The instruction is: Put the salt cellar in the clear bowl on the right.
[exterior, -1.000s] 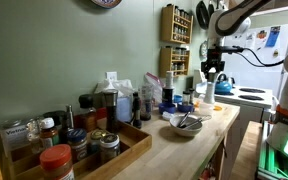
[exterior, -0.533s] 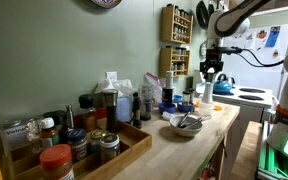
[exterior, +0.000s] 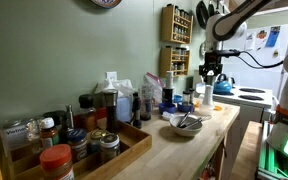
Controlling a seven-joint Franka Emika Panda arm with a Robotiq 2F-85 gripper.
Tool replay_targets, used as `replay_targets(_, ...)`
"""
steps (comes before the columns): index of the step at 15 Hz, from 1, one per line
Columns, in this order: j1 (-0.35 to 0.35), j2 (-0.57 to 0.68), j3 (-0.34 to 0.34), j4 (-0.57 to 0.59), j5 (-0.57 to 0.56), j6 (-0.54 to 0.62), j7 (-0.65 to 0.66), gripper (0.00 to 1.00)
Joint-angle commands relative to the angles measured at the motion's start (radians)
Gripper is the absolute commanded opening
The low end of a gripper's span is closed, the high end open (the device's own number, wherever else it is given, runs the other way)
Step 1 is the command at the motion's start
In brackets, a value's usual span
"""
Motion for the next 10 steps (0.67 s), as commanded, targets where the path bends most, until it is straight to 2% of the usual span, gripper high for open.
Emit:
replay_targets(1,-0.002,0.018,0.010,0.002,-0.004,0.034,0.032,0.37)
replay_targets(10,-0.012,0.083,0.041,0.001,-0.046,0.099,0.090,0.37)
